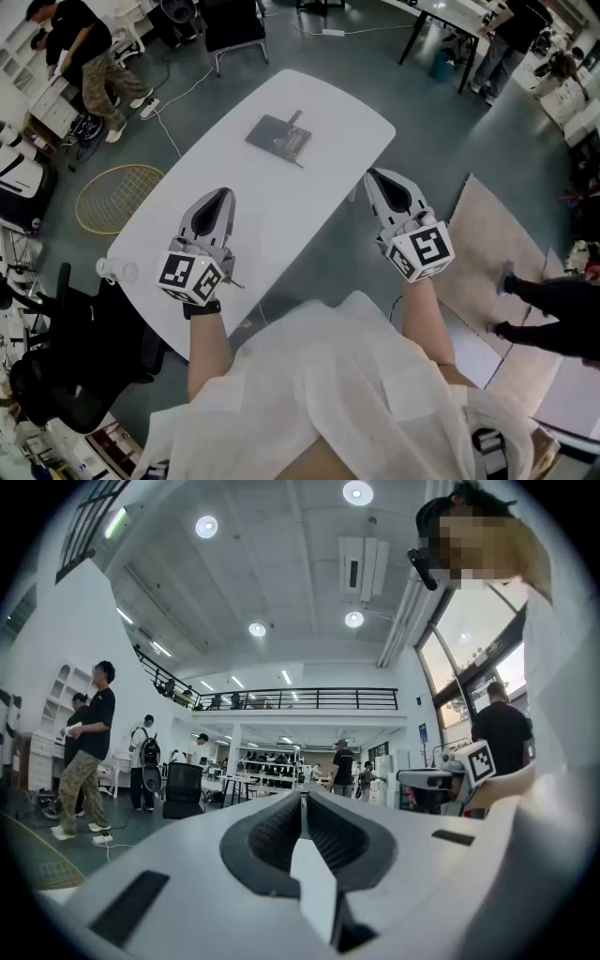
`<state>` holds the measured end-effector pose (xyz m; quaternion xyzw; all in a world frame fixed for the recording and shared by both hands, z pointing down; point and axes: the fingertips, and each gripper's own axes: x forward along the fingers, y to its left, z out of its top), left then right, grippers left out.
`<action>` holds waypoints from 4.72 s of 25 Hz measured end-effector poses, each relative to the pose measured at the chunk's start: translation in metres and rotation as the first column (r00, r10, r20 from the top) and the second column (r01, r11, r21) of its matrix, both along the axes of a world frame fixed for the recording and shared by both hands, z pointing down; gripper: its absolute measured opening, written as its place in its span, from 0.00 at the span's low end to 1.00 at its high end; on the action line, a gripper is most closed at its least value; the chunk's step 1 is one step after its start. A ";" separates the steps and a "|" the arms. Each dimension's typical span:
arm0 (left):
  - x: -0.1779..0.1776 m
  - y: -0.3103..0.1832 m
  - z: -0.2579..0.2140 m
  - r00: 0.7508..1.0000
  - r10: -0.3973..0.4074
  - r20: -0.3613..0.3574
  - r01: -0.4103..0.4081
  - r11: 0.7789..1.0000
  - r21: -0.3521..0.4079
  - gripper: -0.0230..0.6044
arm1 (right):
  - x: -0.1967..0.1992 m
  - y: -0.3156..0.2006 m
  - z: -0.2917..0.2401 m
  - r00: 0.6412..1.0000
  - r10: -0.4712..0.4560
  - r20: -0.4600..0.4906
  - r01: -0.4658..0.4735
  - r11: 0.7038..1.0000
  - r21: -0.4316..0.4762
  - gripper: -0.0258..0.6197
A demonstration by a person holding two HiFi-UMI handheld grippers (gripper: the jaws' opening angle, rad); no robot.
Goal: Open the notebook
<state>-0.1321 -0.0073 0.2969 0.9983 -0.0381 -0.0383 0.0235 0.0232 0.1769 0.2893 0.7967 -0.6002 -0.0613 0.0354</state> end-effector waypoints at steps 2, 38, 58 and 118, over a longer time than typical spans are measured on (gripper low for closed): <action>-0.001 -0.002 0.001 1.000 -0.001 0.000 0.001 1.000 0.003 0.07 | 0.000 -0.002 0.002 1.000 0.000 -0.001 0.000 1.000 0.003 0.04; 0.005 -0.081 0.005 0.982 -0.178 0.054 0.176 0.983 0.049 0.07 | 0.050 -0.135 0.016 0.971 -0.224 -0.080 0.214 0.970 -0.111 0.05; 0.143 -0.163 0.032 0.854 -0.513 0.086 0.514 0.858 0.022 0.07 | 0.193 -0.289 0.084 0.810 -0.587 0.010 0.570 0.782 -0.252 0.10; 0.189 -0.174 0.180 0.703 -0.661 0.262 0.705 0.694 -0.143 0.07 | 0.252 -0.363 0.405 0.734 -0.246 0.633 0.671 0.402 -0.623 0.16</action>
